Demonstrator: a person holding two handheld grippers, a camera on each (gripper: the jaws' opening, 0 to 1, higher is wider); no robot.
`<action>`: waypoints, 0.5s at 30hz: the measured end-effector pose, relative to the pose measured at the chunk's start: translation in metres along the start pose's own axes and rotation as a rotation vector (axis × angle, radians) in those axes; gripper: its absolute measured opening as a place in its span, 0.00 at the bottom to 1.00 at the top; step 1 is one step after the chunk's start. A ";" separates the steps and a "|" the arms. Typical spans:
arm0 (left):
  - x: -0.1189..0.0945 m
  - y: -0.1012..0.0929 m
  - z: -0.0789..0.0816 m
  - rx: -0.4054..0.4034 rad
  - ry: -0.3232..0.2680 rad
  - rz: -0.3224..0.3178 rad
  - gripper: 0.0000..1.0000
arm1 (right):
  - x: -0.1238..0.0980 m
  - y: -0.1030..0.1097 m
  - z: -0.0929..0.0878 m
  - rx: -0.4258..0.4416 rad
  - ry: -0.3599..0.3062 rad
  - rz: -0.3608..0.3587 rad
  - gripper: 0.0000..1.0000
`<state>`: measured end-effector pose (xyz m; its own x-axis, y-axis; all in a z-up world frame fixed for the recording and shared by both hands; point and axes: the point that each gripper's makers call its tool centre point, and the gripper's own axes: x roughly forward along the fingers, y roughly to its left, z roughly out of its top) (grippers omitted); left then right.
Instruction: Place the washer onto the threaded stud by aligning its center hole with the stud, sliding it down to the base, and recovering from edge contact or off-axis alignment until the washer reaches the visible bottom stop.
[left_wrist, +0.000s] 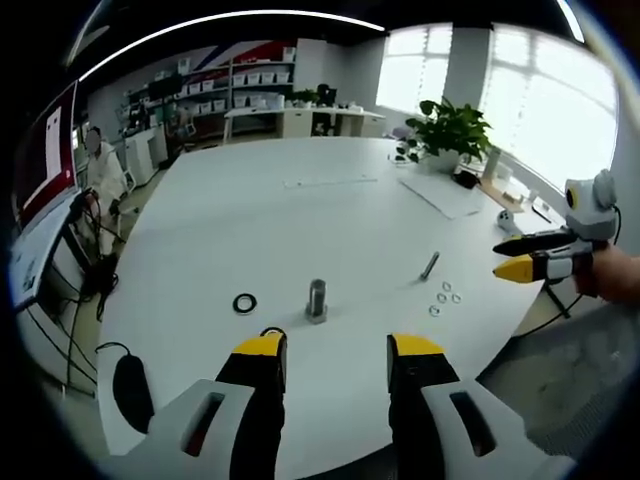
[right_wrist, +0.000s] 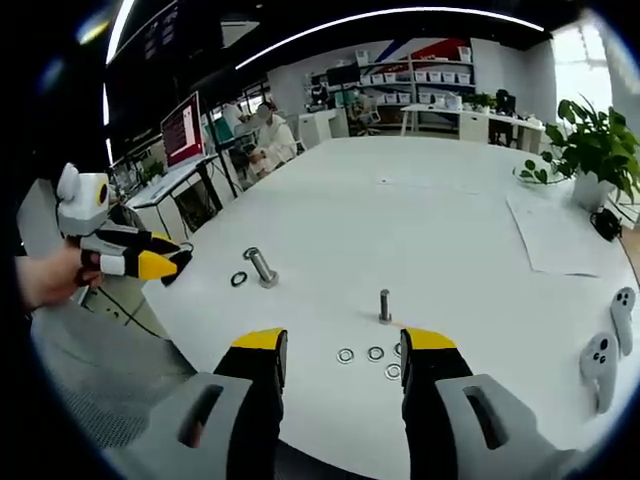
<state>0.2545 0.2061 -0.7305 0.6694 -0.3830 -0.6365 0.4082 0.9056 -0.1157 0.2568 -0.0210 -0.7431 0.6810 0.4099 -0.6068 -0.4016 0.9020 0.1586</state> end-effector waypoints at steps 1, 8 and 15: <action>0.000 0.000 0.000 0.001 0.000 0.001 0.39 | 0.000 0.000 0.000 0.001 0.002 0.001 0.48; -0.001 0.003 0.002 -0.002 -0.007 0.007 0.39 | 0.001 0.000 -0.003 -0.011 0.019 -0.002 0.49; -0.001 0.004 0.002 0.004 -0.006 0.008 0.39 | 0.001 -0.004 -0.005 -0.014 0.025 -0.026 0.50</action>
<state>0.2562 0.2099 -0.7289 0.6765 -0.3767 -0.6329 0.4051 0.9080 -0.1074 0.2565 -0.0249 -0.7479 0.6757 0.3829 -0.6299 -0.3928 0.9101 0.1318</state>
